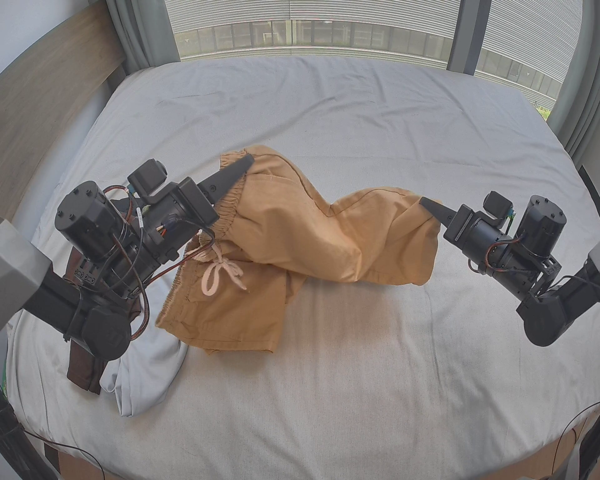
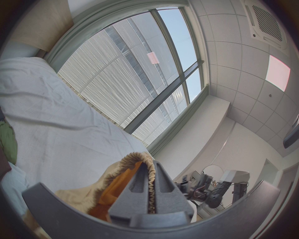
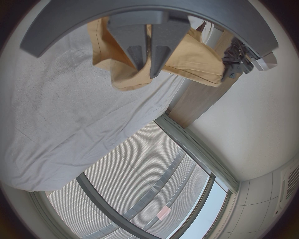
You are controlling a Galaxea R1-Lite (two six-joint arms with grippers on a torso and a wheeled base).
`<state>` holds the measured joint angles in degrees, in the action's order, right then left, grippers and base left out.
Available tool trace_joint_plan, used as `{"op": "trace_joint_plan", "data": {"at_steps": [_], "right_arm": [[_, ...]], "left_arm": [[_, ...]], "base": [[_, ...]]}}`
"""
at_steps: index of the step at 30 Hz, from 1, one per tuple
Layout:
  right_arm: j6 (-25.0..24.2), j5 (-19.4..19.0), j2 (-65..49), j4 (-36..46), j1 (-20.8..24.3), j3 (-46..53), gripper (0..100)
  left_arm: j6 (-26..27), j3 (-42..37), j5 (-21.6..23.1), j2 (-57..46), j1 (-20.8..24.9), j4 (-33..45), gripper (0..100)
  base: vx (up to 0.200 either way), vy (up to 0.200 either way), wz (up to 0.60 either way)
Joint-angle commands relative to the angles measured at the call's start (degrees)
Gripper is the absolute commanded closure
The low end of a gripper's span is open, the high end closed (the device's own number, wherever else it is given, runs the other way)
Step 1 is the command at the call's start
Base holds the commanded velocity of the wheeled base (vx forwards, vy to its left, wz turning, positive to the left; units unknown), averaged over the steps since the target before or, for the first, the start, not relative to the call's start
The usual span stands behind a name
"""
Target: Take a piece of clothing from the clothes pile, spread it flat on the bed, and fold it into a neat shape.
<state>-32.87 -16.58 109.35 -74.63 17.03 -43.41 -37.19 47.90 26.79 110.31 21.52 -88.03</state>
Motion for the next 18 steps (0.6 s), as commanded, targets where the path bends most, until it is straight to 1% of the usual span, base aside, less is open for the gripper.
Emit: {"op": "trace_joint_plan", "data": {"at_steps": [1, 3, 4, 5, 6, 9, 14, 17, 18], "right_arm": [[0.35, -0.03, -5.29, 1.59, -0.16, 1.05, 100], [2.37, -0.03, -5.02, 3.26, -0.77, 2.45, 100], [2.37, -0.03, -5.02, 3.26, -0.77, 2.45, 100], [4.30, -0.03, -4.67, 3.88, -0.59, 3.60, 100], [5.18, -0.12, -4.06, 4.14, -0.59, 4.21, 100], [6.76, -1.35, -0.01, 3.88, -0.59, 5.62, 100], [7.11, -1.88, 3.94, 3.53, -0.59, 6.41, 100], [7.11, -3.55, 5.17, 3.44, -0.59, 7.73, 100], [7.11, -4.69, 5.70, 3.53, -0.42, 8.69, 100]], "left_arm": [[0.10, -0.35, 0.01, 3.59, -1.65, -0.30, 100], [0.10, -0.61, 0.10, 5.18, -2.62, -0.21, 100], [0.10, -0.61, 0.10, 5.18, -2.62, -0.21, 100], [0.10, -0.88, 0.10, 6.05, -3.41, -0.21, 100], [0.10, -1.05, 0.10, 6.67, -3.94, -0.21, 100], [0.28, -1.14, -0.08, 8.87, -5.26, -0.30, 100], [0.37, 0.44, 0.01, 10.45, -7.10, -0.30, 100], [0.46, 0.97, 0.01, 10.27, -7.19, -0.30, 100], [0.54, 0.97, 0.01, 10.19, -7.10, -0.30, 100]], "base": [[0.000, 0.000, 0.00], [0.000, 0.000, 0.00], [0.000, 0.000, 0.00], [0.000, 0.000, 0.00], [0.000, 0.000, 0.00], [0.000, 0.000, 0.00], [0.000, 0.000, 0.00], [0.000, 0.000, 0.00], [0.000, 0.000, 0.00]]}}
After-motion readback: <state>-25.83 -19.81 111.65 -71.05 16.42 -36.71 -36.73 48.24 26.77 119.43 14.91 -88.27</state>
